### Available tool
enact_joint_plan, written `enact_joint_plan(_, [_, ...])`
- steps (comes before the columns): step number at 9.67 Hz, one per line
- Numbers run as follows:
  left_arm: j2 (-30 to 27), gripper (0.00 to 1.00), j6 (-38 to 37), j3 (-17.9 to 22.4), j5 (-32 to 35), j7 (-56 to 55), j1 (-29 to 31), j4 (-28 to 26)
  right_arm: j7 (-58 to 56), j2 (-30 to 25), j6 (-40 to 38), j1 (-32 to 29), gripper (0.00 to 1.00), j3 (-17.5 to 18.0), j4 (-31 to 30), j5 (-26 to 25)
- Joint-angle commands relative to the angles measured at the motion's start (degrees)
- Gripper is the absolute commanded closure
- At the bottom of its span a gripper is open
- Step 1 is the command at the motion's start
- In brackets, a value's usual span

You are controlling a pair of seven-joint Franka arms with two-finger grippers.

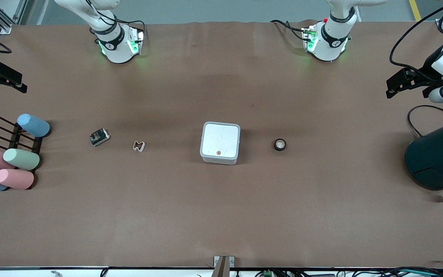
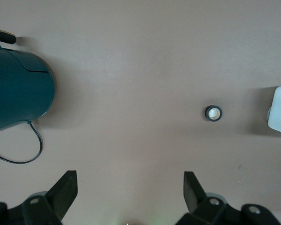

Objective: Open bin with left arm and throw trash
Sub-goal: 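Grasp the dark wrapper with the right gripper while the left gripper reaches the lid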

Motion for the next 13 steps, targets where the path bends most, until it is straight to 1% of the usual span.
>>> enact_joint_plan(1, [0.9,0.00,0.6,-0.1,0.8,0.0,-0.1,2.1,0.0,-0.8,0.6,-0.2,0.00,0.5,-1.6,0.8])
enact_joint_plan(3, [0.9,0.00,0.7,-0.1,0.7,-0.1,0.0,2.1,0.0,-0.6,0.7,-0.2,0.00,0.5,-1.9,0.8])
enact_joint_plan(4, [0.9,0.00,0.6,-0.2,0.4,-0.1,-0.9,2.1,0.0,-0.5,0.8,-0.2,0.00,0.5,-2.0,0.8])
enact_joint_plan(5, [1.0,0.00,0.0,-2.4,0.2,-0.3,-1.8,1.6,0.0,0.0,0.8,-0.2,0.00,0.5,-2.4,0.8])
enact_joint_plan(6, [2.6,0.00,-1.5,-4.5,0.7,-0.4,-2.3,1.8,0.0,0.6,4.4,-0.3,0.00,0.5,-5.6,1.3])
enact_joint_plan(7, [3.1,0.00,-2.0,-6.7,0.1,0.0,-2.2,1.6,0.0,0.4,12.5,-0.4,0.00,0.5,-13.5,1.4])
enact_joint_plan(8, [4.7,0.06,-2.0,-7.9,-0.7,-0.4,-3.4,1.7,0.0,0.5,19.7,-0.7,0.00,0.5,-20.1,1.4])
enact_joint_plan(9, [8.2,0.36,-0.7,-9.1,-1.0,-0.6,-5.4,1.9,-0.1,0.7,26.7,-0.7,0.00,0.5,-26.0,1.4])
enact_joint_plan(10, [12.2,0.62,3.1,-10.4,-0.5,-2.0,-9.1,1.9,-0.6,1.2,31.8,-0.6,0.00,0.5,-31.3,1.4])
enact_joint_plan(11, [15.8,0.77,8.7,-10.4,-0.5,-7.4,-13.5,1.9,-0.6,1.9,37.7,-0.6,0.00,0.4,-37.0,1.4])
enact_joint_plan(12, [20.2,0.84,15.3,-10.4,-0.6,-14.4,-16.2,2.1,-0.6,2.9,44.4,-0.7,0.00,0.4,-42.7,1.4])
enact_joint_plan(13, [24.1,0.92,21.7,-10.4,-0.4,-16.9,-18.9,2.1,-0.6,4.9,48.3,-0.7,0.00,0.4,-46.2,1.4])
